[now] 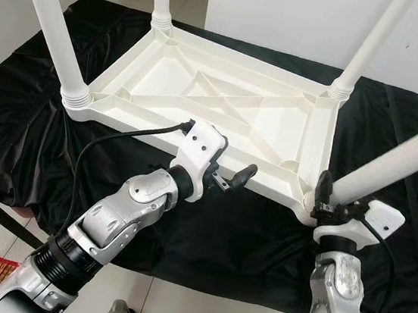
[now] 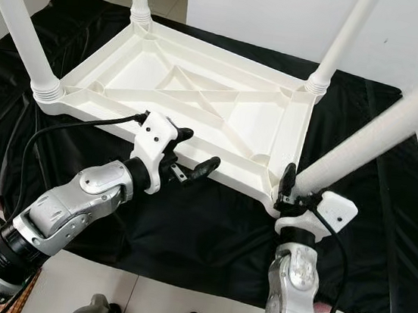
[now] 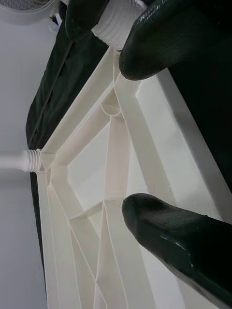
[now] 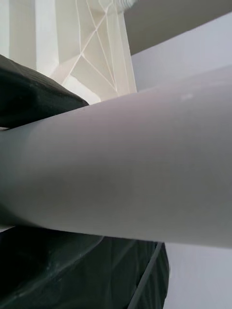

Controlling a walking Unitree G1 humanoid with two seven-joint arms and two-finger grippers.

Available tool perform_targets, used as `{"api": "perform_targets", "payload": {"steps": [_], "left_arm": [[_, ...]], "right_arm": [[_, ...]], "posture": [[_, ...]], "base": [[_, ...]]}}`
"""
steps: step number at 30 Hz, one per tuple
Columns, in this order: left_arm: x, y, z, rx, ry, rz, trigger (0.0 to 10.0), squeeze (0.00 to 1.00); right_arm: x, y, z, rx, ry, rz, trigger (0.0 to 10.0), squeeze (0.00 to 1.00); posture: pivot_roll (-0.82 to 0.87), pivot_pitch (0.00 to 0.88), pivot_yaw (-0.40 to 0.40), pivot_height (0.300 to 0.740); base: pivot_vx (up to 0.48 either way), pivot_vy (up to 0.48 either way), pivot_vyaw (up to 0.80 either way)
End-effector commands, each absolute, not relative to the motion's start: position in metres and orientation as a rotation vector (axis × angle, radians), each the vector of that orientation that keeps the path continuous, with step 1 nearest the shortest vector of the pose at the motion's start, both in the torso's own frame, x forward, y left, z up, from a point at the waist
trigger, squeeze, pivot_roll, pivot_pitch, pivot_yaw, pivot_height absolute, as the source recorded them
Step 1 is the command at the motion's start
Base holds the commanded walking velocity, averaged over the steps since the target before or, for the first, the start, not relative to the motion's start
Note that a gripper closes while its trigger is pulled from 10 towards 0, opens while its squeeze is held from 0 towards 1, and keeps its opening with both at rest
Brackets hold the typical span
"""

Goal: Building children table

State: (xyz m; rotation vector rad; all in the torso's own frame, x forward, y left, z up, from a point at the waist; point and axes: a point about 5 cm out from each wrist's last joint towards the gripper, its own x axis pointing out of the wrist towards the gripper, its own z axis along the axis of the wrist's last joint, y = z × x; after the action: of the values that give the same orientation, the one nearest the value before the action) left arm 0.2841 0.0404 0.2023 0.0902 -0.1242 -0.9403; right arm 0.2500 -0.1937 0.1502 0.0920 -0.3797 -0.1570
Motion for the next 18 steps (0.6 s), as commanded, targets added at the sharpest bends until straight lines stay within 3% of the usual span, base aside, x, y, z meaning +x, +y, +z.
{"api": "perform_targets", "payload": {"steps": [1, 10, 18], "left_arm": [[0.269, 0.031, 0.205, 0.119, -0.128, -1.234, 10.0, 0.0], [0.269, 0.032, 0.205, 0.119, -0.125, -1.231, 10.0, 0.0], [0.27, 0.034, 0.208, 0.122, -0.126, -1.232, 10.0, 0.0]], "right_arm": [[0.245, -0.194, 0.124, 0.074, -0.26, -0.17, 10.0, 0.0], [0.245, -0.196, 0.118, 0.075, -0.232, -0.187, 10.0, 0.0], [0.266, -0.201, 0.126, 0.04, -0.144, -0.17, 10.0, 0.0]], "posture": [[0.05, 0.164, -0.013, 0.74], [0.05, 0.17, -0.011, 0.74], [0.06, 0.17, -0.008, 0.74]], "base": [[0.0, 0.0, 0.0], [0.0, 0.0, 0.0], [0.0, 0.0, 0.0]]}}
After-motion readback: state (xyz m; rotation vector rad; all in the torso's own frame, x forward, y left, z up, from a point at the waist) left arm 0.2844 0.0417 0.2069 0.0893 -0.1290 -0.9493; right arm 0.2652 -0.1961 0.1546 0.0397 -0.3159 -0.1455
